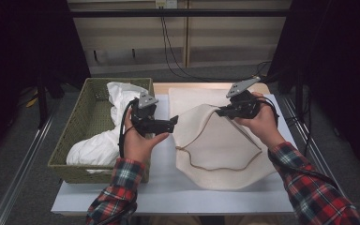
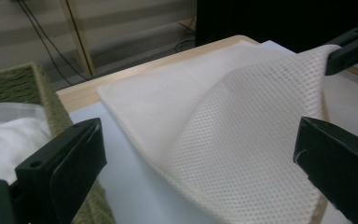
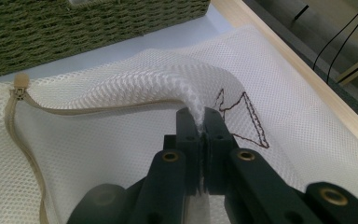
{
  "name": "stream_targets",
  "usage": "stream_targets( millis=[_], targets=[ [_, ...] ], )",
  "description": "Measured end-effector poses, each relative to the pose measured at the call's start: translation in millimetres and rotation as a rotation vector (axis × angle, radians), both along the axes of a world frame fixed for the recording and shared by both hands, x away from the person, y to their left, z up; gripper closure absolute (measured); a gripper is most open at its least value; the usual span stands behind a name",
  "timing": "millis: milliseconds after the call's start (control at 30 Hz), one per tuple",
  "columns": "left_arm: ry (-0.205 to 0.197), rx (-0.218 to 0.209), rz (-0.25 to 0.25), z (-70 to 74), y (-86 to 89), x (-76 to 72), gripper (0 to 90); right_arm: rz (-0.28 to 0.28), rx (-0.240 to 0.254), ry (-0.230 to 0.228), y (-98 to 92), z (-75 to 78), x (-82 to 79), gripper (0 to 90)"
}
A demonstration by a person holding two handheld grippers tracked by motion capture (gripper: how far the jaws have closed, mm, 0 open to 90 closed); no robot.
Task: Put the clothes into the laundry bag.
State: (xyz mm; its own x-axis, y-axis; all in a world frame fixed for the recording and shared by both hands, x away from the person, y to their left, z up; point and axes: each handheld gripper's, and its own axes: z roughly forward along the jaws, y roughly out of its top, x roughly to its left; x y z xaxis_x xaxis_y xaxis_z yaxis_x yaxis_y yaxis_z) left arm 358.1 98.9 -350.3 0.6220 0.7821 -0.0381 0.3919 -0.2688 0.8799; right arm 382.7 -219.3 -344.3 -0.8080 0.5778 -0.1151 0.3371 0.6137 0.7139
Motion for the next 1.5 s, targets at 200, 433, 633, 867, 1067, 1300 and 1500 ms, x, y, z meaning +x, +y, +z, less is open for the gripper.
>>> stream_targets(
  millis=[200, 433, 633, 867, 1067, 1300, 1500],
  targets=[
    [0.012, 0.024, 0.024, 1.7, 16.5, 7.7, 2.2, -0.001, -0.003, -0.001, 0.0, -1.2, 0.2, 88.0],
    [0.015, 0.066, 0.087, 3.2, 41.6, 13.0, 2.2, -0.006, -0.004, 0.0, -0.1, -1.8, 0.6, 88.0],
    [0.026, 0.094, 0.128, -1.4, 63.7, 16.3, 2.2, 0.0, -0.009, 0.005, 1.5, -1.8, 1.6, 88.0],
    [0.036, 0.116, 0.171, -1.7, 83.0, 20.0, 2.2, -0.003, -0.014, 0.008, 2.1, -2.4, 1.1, 88.0],
    [0.073, 0.186, 0.22, -12.8, 99.0, 27.2, 2.2, -0.004, -0.016, 0.002, 2.2, -2.7, 0.9, 88.0],
    [0.159, 0.264, 0.246, -38.6, 105.4, 42.5, 1.8, -0.006, -0.013, 0.008, 2.9, -3.7, 1.4, 87.9],
    [0.191, 0.281, 0.235, -49.5, 102.7, 51.6, 1.4, 0.001, -0.018, 0.007, 3.1, -4.1, 2.7, 88.0]
  ],
)
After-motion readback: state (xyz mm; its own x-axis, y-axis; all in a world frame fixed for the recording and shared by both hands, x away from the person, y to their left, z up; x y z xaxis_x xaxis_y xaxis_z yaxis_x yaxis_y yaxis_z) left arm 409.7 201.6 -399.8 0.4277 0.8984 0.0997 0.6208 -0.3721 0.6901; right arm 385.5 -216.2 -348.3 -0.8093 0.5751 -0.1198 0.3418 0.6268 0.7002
